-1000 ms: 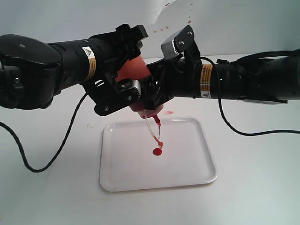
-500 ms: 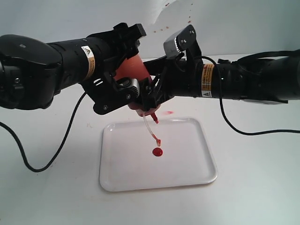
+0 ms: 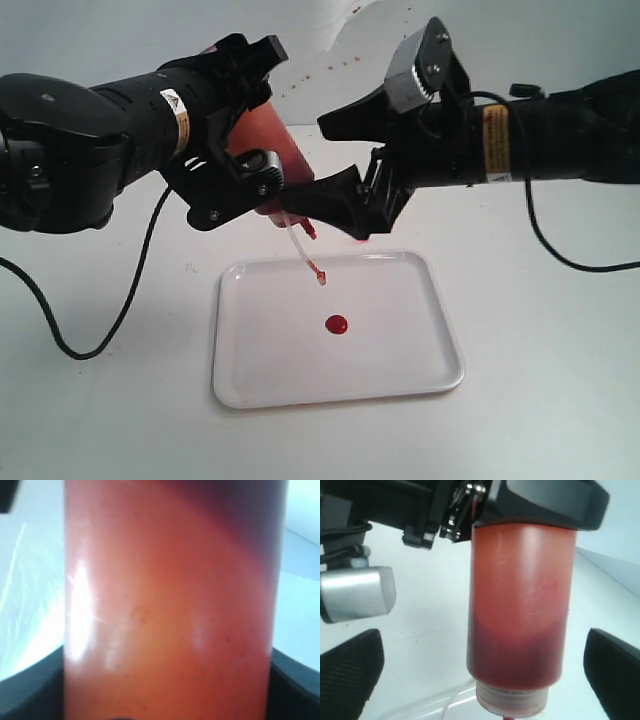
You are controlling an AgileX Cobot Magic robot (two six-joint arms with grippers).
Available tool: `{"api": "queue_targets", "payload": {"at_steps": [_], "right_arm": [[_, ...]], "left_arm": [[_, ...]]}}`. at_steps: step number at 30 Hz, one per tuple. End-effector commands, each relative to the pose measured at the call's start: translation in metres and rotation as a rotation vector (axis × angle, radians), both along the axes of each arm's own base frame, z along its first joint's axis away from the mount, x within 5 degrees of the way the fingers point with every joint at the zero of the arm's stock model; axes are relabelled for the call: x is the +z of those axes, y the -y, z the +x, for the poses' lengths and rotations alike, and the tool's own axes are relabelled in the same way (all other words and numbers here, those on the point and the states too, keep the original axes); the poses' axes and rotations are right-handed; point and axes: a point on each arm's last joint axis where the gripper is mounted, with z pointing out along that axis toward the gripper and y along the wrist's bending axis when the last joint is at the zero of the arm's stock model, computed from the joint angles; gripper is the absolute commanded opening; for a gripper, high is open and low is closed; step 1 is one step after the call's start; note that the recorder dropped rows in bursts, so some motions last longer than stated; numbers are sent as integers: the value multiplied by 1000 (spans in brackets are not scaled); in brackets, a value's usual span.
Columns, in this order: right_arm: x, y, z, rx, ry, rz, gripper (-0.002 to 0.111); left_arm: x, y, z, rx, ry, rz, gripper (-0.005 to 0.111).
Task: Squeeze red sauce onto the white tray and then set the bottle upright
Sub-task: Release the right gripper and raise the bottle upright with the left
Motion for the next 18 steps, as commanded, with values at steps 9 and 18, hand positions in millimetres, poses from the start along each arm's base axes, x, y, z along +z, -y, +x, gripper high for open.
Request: {"api": "queue_targets", "payload": {"at_steps": [9,18], "right_arm": [[33,57,1,-121,-11,-23,105],[34,58,2,-123,-13,-14,105]], "left_arm": [[10,-7,-1,259,-62,-494,0],[25,-25,1,409,-140,-973,0]]}}
